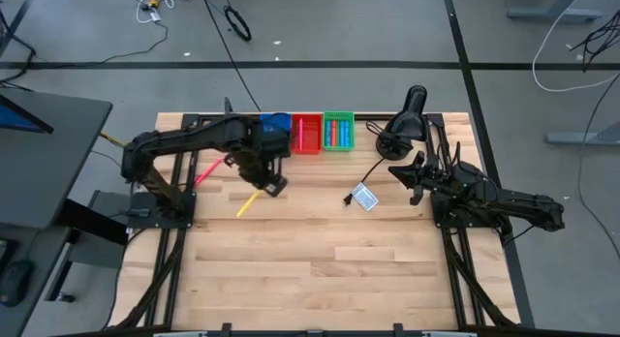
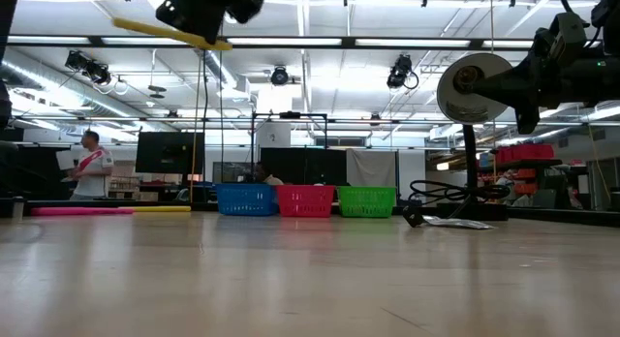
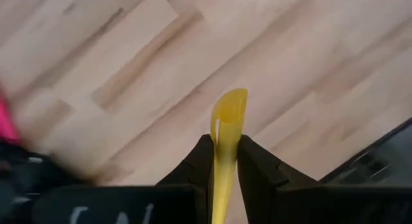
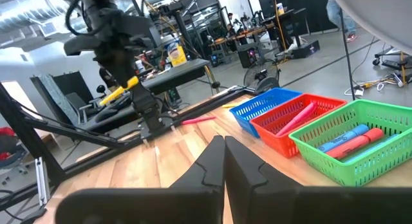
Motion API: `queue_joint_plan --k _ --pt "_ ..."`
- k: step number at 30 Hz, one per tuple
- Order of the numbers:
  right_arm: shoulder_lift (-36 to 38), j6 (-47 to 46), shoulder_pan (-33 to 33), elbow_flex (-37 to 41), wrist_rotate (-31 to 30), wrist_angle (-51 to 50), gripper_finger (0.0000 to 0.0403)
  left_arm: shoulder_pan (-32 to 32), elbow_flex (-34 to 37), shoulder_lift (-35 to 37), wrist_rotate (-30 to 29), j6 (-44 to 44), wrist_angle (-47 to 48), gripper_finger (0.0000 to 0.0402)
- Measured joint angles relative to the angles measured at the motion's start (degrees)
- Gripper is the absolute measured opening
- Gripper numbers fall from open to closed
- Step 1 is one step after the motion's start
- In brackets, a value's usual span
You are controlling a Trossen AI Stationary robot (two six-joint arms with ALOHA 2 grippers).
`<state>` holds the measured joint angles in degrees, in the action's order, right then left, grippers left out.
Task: Pick & Place Markers
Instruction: Put the bottom yellow marker into the red bin
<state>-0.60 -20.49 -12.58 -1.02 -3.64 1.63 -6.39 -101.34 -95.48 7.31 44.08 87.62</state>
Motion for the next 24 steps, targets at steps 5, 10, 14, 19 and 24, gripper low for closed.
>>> queue_joint_plan --k 5,10,14,19,24 --pt "0.0 0.0 0.0 0.0 0.0 0.0 0.0011 -4.0 0.0 -2.9 1.7 5.1 -3.7 0.0051" --pt "0.0 0.0 0.0 0.0 0.0 0.0 0.0011 -7.9 -4.6 -7.4 1.5 5.3 -3.7 0.0051" --pt "0.0 0.0 0.0 0.0 0.0 0.0 0.0011 -10.7 -10.5 -11.6 1.5 5.2 -3.8 0.0051" --pt "0.0 0.0 0.0 0.0 0.0 0.0 0.0011 -14.4 -17.0 -17.0 1.5 5.0 -3.9 0.0051" --pt "0.0 0.0 0.0 0.0 0.0 0.0 0.0011 -18.3 -21.5 -21.1 1.9 4.4 -4.0 0.0051"
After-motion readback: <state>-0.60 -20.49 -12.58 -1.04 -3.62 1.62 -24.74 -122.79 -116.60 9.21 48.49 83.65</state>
